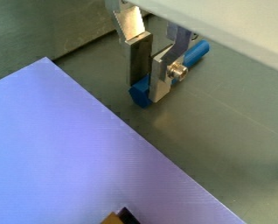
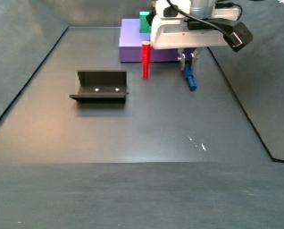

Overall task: Pick up the blue object. Move up. Place the blue object on the fixture. Regrasp the blue object. Move to above the board. Insert the blue object.
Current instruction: Pick up the blue object.

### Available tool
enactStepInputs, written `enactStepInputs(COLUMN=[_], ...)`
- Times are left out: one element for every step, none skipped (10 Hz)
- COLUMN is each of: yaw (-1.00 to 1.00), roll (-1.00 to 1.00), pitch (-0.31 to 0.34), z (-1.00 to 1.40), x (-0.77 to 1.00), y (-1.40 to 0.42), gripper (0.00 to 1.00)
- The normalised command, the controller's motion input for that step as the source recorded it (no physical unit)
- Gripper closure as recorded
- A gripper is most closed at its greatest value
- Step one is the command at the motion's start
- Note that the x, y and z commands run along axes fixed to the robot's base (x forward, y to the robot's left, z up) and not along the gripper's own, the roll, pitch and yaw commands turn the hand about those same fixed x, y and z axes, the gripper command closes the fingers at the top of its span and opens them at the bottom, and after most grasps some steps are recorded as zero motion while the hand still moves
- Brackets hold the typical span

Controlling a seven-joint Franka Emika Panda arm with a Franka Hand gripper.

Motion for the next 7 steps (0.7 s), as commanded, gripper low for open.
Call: enactStepInputs(yaw=[0.0,0.0,0.0,0.0,0.0,0.0,0.0], roll=[0.0,0.0,0.0,0.0,0.0,0.0,0.0], pitch=[0.0,0.0,0.0,0.0,0.0,0.0,0.0], z=[0.0,0.0,0.0,0.0,0.0,0.0,0.0], x=[0.0,0.0,0.0,0.0,0.0,0.0,0.0], y=[0.0,0.0,0.0,0.0,0.0,0.0,0.0], gripper=[1.0,1.0,1.0,1.0,1.0,1.0,1.0])
